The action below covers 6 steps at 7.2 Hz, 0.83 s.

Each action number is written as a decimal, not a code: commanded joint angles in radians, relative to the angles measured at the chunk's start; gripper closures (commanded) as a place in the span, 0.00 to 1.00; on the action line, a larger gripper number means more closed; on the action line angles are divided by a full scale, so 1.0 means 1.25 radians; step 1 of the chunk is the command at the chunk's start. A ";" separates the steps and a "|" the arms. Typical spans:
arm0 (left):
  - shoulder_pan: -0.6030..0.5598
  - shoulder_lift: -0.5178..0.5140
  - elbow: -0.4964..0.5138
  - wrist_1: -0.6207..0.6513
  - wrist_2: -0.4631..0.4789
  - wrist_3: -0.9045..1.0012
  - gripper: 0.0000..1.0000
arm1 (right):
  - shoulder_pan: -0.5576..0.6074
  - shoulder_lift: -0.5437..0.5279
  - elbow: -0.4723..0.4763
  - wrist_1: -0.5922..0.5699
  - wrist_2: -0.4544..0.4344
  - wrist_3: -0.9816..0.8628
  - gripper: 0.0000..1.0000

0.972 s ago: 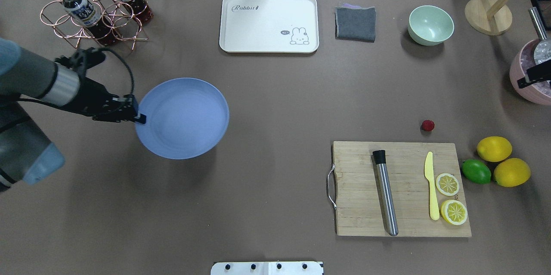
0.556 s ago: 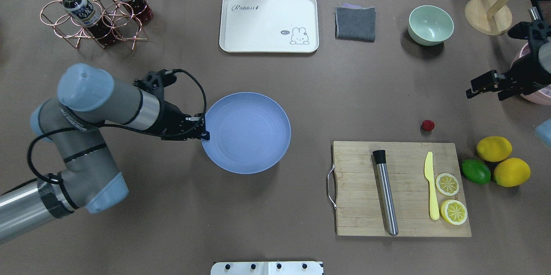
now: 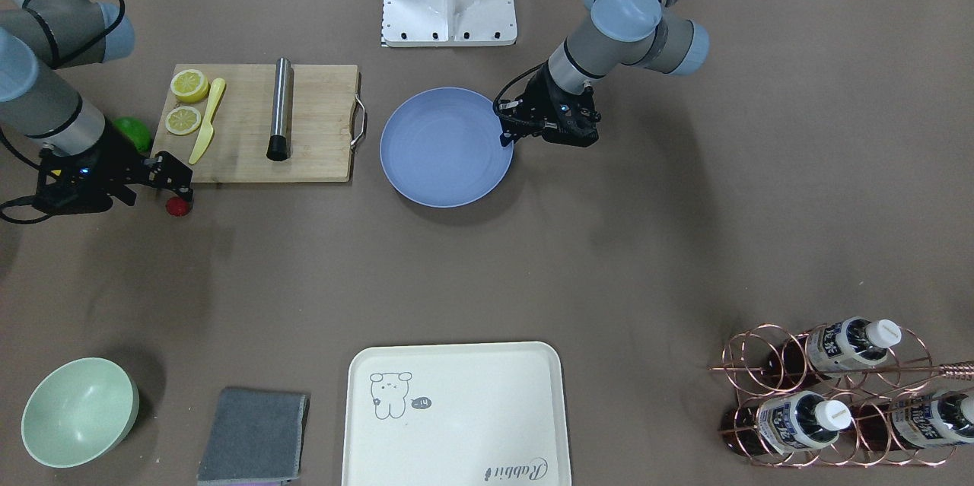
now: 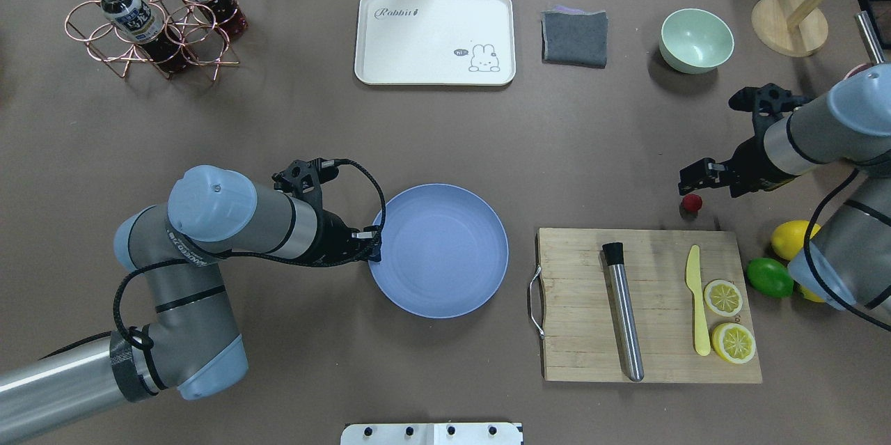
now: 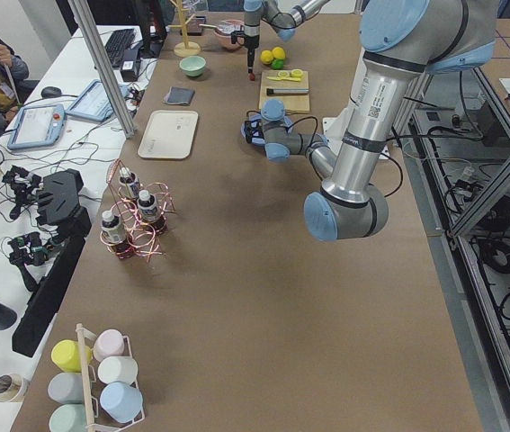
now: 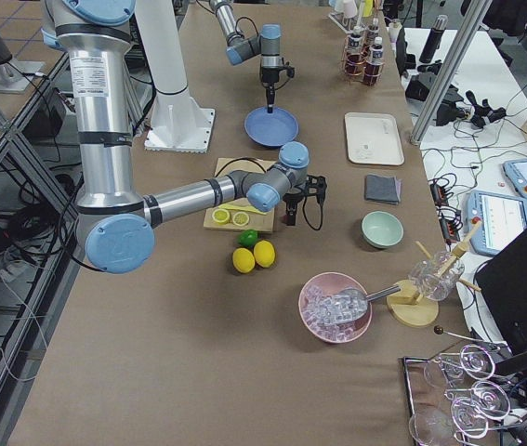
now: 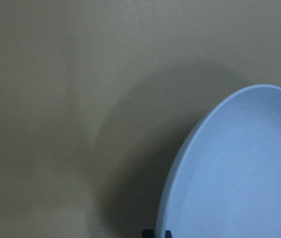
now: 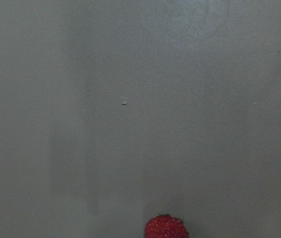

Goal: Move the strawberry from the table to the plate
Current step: 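Grasp the red strawberry with the right gripper while the left gripper withdraws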

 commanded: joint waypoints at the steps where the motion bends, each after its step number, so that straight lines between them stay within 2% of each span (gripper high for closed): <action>1: 0.009 -0.010 0.002 0.000 0.004 -0.020 1.00 | -0.027 0.006 -0.023 0.002 -0.023 0.003 0.13; 2: 0.009 -0.010 0.002 0.000 0.004 -0.020 0.74 | -0.024 0.003 -0.020 0.001 -0.023 -0.004 0.36; 3: 0.013 -0.009 0.003 0.000 0.015 -0.020 0.18 | -0.024 0.003 -0.018 0.001 -0.023 -0.005 0.74; 4: 0.013 -0.010 0.003 0.000 0.014 -0.020 0.03 | -0.024 0.004 -0.014 0.000 -0.021 -0.005 1.00; 6: -0.005 -0.008 -0.008 0.002 0.008 -0.017 0.03 | -0.018 0.019 0.021 -0.009 -0.009 0.002 1.00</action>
